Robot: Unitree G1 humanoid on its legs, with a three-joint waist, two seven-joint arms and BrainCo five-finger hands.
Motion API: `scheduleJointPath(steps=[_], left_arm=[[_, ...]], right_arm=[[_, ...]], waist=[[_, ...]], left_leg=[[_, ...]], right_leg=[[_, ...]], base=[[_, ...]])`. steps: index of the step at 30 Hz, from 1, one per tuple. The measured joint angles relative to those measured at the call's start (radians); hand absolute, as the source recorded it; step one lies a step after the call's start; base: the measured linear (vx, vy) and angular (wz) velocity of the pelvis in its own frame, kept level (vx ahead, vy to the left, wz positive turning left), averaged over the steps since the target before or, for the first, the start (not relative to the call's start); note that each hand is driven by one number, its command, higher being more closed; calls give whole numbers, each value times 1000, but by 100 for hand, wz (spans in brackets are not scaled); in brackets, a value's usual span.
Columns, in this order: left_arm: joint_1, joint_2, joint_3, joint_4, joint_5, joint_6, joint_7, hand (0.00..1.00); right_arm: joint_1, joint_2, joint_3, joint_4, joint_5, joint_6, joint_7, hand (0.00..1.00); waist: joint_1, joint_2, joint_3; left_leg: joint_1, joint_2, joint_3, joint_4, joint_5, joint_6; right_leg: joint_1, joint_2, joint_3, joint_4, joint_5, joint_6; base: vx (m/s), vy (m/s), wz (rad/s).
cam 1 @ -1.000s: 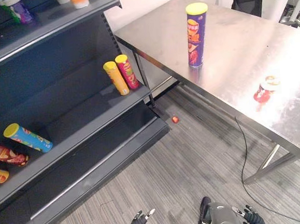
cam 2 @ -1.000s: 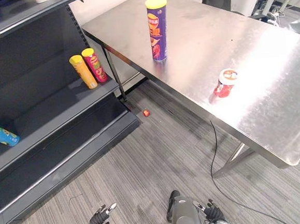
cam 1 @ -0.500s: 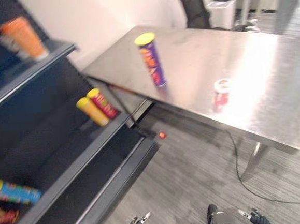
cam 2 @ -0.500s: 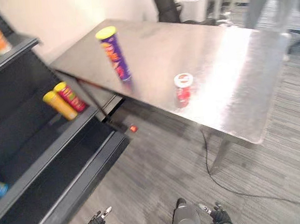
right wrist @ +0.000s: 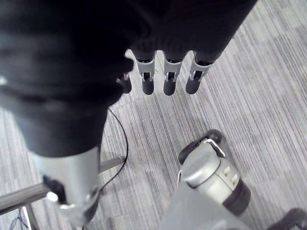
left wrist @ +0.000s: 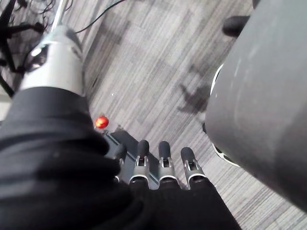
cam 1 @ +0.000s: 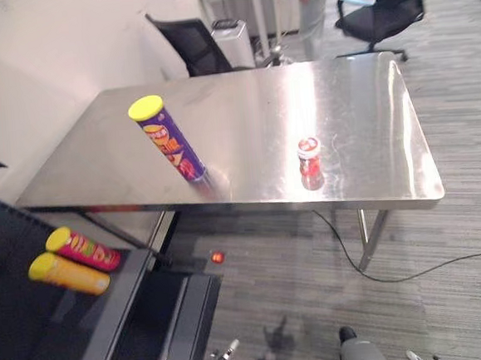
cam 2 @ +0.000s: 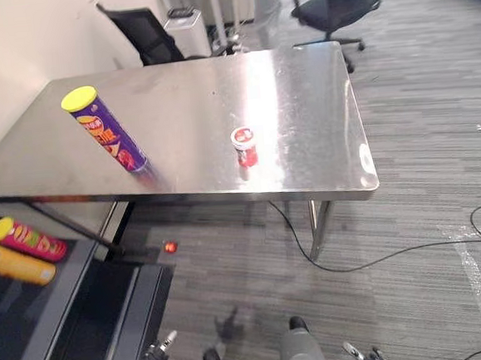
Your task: Put the gum and the chips on the shelf.
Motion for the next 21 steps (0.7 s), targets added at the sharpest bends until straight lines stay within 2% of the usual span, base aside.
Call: scheduleJointPath(steps=[3, 5, 7, 9, 10, 11, 18, 21], left_arm=[[-5, 24, -40, 12, 6, 1, 0, 0], [-5, 30, -57, 11, 6, 0, 1, 0], [-8, 29, -77, 11, 6, -1, 1, 0], [-9, 28, -101, 11, 6, -1, -1, 0], [-9, 25, -111, 11, 6, -2, -3, 0], [-11, 26, -117, 11, 6, -2, -4, 0], [-25, 25, -73, 9, 11, -2, -11, 0], [-15, 22, -35, 10, 16, 0, -11, 0]], right_arm=[[8, 27, -61, 2, 16, 0, 3, 0], [1, 34, -93, 7, 29, 0, -1, 0], [-21, 36, -120, 15, 32, 1, -4, 0], [-51, 35, -121, 33, 36, 1, -6, 0], [-66, 37, -123, 40, 37, 2, -5, 0], [-68, 39, -127, 40, 37, 2, -5, 0], [-81, 43, -249, 53, 79, 4, -10, 0], [-93, 40, -334, 53, 117, 3, -30, 0]], waist=[[-2, -35, -19], [0, -30, -21], [3, -17, -19], [5, -2, -14], [4, 9, -13], [4, 10, -13], [7, -3, 5], [9, -2, 5]], left_leg=[[19, -76, 67, -21, -22, 33], [24, -108, 103, -21, -25, 46], [29, -123, 134, -21, -28, 50], [44, -117, 168, -21, -28, 50], [57, -108, 185, -21, -28, 50], [61, -106, 186, -20, -28, 50], [89, -98, 180, -21, -32, 43], [90, -77, 179, -28, -40, 30]], right_leg=[[3, -70, 56, -80, 35, 43], [12, -99, 81, -137, 67, 64], [11, -109, 80, -181, 114, 55], [10, -104, 34, -198, 161, 40], [13, -97, -70, -198, 186, 16], [14, -95, -104, -198, 190, 11], [88, -94, -174, -292, 196, 19], [114, -76, -206, -340, 196, 19]], base=[[187, 368, -46], [216, 326, -43], [163, 182, -64], [149, 87, -67], [86, 14, -43], [118, -11, -45], [43, -47, -2], [-61, -132, 7]])
